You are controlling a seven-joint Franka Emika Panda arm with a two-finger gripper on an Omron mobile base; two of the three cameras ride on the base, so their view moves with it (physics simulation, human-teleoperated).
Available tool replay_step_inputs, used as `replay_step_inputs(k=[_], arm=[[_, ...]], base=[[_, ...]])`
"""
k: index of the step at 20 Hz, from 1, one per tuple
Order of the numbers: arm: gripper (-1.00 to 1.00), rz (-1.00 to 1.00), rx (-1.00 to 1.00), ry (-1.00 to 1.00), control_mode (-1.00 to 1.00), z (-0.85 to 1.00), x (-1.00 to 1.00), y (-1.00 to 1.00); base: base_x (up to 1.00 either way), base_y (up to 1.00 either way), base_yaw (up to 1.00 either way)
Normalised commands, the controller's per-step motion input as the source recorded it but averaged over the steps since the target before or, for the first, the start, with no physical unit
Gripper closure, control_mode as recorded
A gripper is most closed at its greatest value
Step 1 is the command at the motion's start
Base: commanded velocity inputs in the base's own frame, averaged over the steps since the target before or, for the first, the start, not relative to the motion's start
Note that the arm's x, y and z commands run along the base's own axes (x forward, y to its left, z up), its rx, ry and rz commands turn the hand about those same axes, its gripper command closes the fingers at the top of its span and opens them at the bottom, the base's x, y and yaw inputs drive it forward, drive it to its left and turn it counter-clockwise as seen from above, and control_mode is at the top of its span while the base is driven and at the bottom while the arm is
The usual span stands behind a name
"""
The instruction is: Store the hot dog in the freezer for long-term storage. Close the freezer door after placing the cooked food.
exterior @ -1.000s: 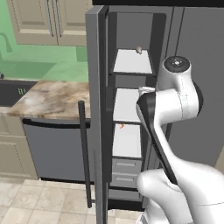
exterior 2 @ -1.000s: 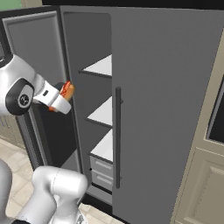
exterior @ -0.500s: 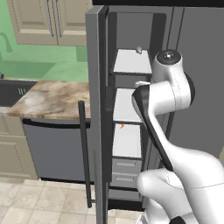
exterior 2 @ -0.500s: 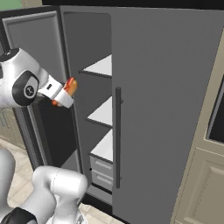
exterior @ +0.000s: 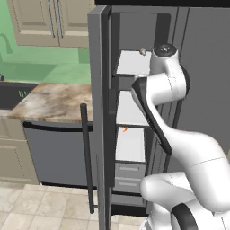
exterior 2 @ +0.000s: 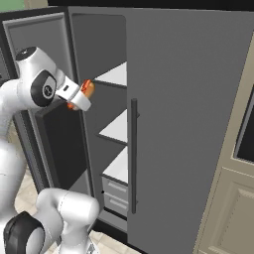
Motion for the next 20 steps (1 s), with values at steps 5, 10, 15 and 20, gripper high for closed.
replay_step_inputs(k=[5,10,15,20], arm=[[1.0,-0.01,0.02,0.0,-1.0,0.02,0.55,-0.04],[1.0,0.0,0.0,0.0,-1.0,0.0,0.45,-0.01],[1.0,0.0,0.0,0.0,-1.0,0.0,0.32,-0.21],[1.0,0.0,0.0,0.0,-1.0,0.0,0.31,-0.2]], base=[[0.0,0.0,0.0],[0.0,0.0,0.0],[0.0,0.0,0.0],[0.0,0.0,0.0]])
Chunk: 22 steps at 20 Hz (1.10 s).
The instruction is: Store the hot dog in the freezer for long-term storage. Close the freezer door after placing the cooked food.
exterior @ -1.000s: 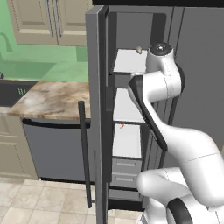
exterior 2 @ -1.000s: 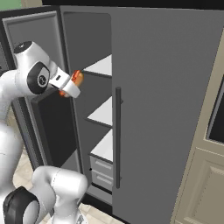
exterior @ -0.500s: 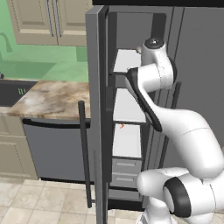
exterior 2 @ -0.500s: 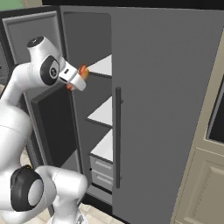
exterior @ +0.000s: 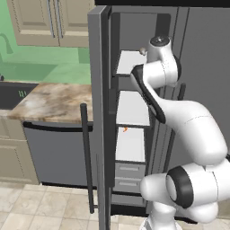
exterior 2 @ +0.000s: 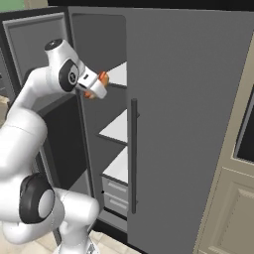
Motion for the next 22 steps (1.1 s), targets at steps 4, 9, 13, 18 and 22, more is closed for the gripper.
replay_step_inputs(k=[4,9,13,18,22], arm=[[1.0,0.0,0.0,0.0,-1.0,0.0,0.34,-0.15],[1.0,0.0,0.0,0.0,-1.0,0.0,0.34,0.0],[1.0,0.0,0.0,0.0,-1.0,0.0,0.41,0.11],[1.0,0.0,0.0,0.0,-1.0,0.0,0.39,0.08],[1.0,0.01,0.0,0.0,-1.0,0.0,0.32,0.0]], base=[[0.0,0.0,0.0],[0.0,0.0,0.0],[0.0,0.0,0.0],[0.0,0.0,0.0],[0.0,0.0,0.0]])
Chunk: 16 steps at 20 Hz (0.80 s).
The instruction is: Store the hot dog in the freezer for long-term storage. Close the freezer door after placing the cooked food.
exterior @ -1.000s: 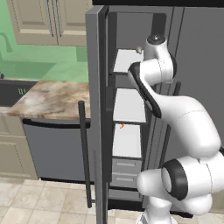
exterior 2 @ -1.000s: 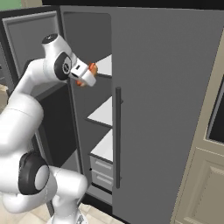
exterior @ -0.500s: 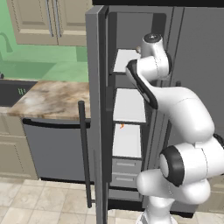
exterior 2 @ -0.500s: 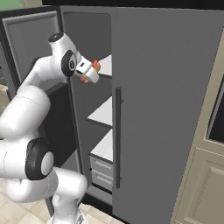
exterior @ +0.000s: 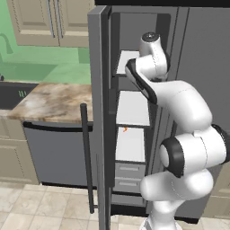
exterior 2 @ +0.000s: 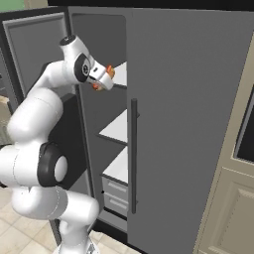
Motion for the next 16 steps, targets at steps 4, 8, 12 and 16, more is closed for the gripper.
replay_step_inputs(k=[4,8,12,16], arm=[[1.0,0.04,0.0,0.0,-1.0,0.0,0.19,0.0],[1.0,0.02,0.0,0.0,-1.0,0.0,0.33,0.0],[1.0,0.0,0.0,0.0,-1.0,0.0,0.45,0.0],[1.0,0.0,0.0,0.0,-1.0,0.0,0.51,0.0]], base=[[0.0,0.0,0.0],[0.0,0.0,0.0],[0.0,0.0,0.0],[0.0,0.0,0.0]])
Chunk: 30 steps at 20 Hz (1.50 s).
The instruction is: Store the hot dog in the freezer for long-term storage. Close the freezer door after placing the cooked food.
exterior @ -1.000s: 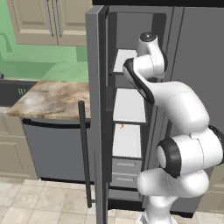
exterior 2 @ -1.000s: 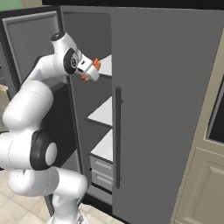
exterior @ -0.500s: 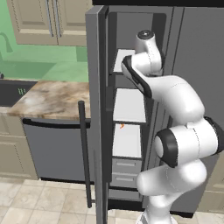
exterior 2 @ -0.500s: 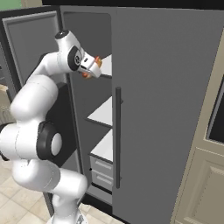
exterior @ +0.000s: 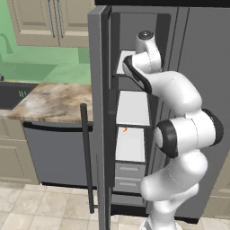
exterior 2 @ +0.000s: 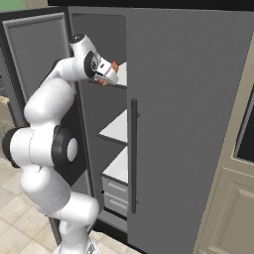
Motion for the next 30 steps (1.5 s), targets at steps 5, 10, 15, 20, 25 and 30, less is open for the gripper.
replay_step_inputs(k=[5,10,15,20,25,30], arm=[[1.0,0.0,0.0,0.03,-1.0,-0.01,0.5,-0.01],[1.0,0.0,0.0,0.03,-1.0,0.0,0.35,-0.08],[1.0,0.0,0.0,0.01,-1.0,-0.07,0.4,-0.12],[1.0,0.0,0.0,0.0,-1.0,-0.14,0.44,-0.13],[1.0,0.0,0.0,0.0,-1.0,-0.15,0.37,-0.01],[1.0,0.0,0.0,0.0,-1.0,-0.18,0.27,0.0]], base=[[0.0,0.0,0.0],[0.0,0.0,0.0],[0.0,0.0,0.0],[0.0,0.0,0.0],[0.0,0.0,0.0],[0.0,0.0,0.0]])
